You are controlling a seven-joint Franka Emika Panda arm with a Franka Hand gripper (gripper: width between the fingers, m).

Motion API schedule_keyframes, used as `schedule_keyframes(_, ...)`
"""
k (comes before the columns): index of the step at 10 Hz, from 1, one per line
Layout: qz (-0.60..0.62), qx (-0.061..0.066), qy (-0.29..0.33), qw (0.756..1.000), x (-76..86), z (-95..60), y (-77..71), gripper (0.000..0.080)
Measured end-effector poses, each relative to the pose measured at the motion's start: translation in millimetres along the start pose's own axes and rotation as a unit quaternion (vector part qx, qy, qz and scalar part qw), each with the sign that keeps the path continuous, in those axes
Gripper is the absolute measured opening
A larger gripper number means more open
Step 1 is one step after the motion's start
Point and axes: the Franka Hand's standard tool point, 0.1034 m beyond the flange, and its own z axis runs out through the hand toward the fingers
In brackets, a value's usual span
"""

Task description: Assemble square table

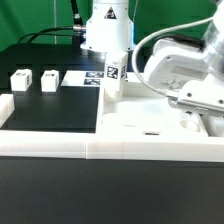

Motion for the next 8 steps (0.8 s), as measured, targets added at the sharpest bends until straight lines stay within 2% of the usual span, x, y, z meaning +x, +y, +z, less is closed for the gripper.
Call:
schedule_keyframes(1, 0.003, 0.01, 0.011, 1.0, 0.3, -0.1, 1.3, 0.006)
schedule_keyframes(2, 0.006, 0.013, 0.016, 1.0, 0.9, 0.4, 1.5, 0.006)
schedule_keyframes(7, 0.006, 0.014, 0.019, 1.0, 1.8, 2.2, 0.2, 0.006)
schedule_keyframes(8, 0.009, 0.018, 0.021, 1.0, 2.0, 1.9, -4.9, 0.006)
